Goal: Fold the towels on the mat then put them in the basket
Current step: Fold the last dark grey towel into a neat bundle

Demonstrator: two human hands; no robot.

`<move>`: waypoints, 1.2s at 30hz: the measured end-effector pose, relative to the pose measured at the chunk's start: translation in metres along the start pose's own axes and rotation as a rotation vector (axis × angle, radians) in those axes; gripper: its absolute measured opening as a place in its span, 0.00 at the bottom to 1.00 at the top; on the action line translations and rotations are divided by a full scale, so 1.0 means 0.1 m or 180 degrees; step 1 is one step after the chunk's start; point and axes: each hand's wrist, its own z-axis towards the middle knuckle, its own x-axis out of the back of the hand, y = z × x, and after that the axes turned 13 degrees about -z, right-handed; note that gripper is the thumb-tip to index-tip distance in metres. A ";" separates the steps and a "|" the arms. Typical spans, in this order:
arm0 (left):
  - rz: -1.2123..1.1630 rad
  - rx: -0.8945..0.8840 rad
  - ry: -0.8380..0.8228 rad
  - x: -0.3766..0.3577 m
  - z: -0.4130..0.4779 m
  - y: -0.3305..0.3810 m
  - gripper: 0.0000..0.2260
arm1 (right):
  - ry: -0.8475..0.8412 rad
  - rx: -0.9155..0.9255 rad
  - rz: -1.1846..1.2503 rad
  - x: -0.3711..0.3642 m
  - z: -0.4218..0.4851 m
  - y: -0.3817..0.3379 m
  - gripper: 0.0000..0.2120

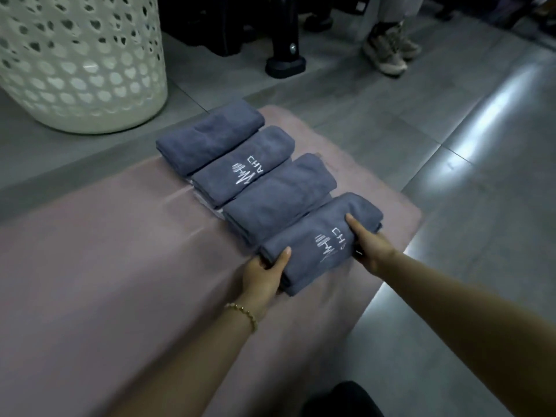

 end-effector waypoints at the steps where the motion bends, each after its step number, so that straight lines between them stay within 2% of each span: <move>1: 0.0083 -0.0016 0.0050 0.03 0.01 -0.04 0.16 | 0.0089 0.0012 0.0021 -0.02 0.03 0.07 0.30; 6: -0.0003 -0.0195 0.0207 0.03 0.05 -0.06 0.14 | 0.0086 0.0266 0.0130 -0.08 0.09 0.05 0.25; 10: 0.0151 -0.0082 0.0262 0.03 0.11 -0.07 0.17 | 0.0397 0.0028 -0.0093 -0.13 0.10 0.05 0.32; 12: 0.0164 0.0014 0.0250 0.03 0.16 -0.09 0.22 | 0.0608 -0.0371 -0.0094 -0.16 0.08 0.05 0.41; 14: 0.0144 0.0080 0.0260 0.03 0.17 -0.09 0.34 | 0.0444 -0.0957 -0.0079 -0.17 0.04 0.06 0.50; 16: 0.0335 0.0201 0.0196 0.06 0.16 -0.09 0.44 | -0.0093 -0.1172 -0.0001 -0.22 -0.07 0.06 0.43; 17: 0.0358 0.0234 0.0077 0.08 0.15 -0.07 0.43 | -0.0354 -0.1195 0.0076 -0.27 -0.12 0.08 0.40; 18: 0.0307 0.0261 -0.0061 0.10 0.14 -0.06 0.40 | -0.0573 -0.1178 0.0075 -0.33 -0.16 0.11 0.41; 20: 0.0175 0.0348 -0.0309 0.12 0.13 -0.04 0.32 | -0.0758 -0.1108 0.0057 -0.44 -0.19 0.16 0.49; 21: 0.0124 0.0393 -0.0393 0.12 0.12 -0.03 0.27 | -0.0776 -0.1088 0.0123 -0.47 -0.21 0.17 0.49; 23: -0.0054 0.0424 -0.0426 0.11 0.11 -0.02 0.21 | -0.0792 -0.1025 0.0282 -0.49 -0.24 0.17 0.41; 25: -0.0264 0.0430 -0.0326 0.08 0.08 0.00 0.17 | -0.0865 -0.0983 0.0446 -0.48 -0.27 0.18 0.38; 26: -0.0326 0.0439 -0.0341 0.07 0.06 0.01 0.17 | -0.0885 -0.0939 0.0494 -0.47 -0.26 0.18 0.39; 29: -0.0455 0.0763 -0.0689 0.01 0.00 0.01 0.27 | -0.0927 -0.0794 0.0524 -0.39 -0.29 0.18 0.37; 34: -0.0674 0.1315 -0.1168 -0.18 -0.17 0.05 0.36 | -0.0909 -0.0709 0.0531 -0.21 -0.37 0.12 0.32; 36: -0.0758 0.1239 -0.1277 -0.26 -0.21 0.08 0.34 | -0.0907 -0.0646 0.0500 -0.15 -0.44 0.02 0.30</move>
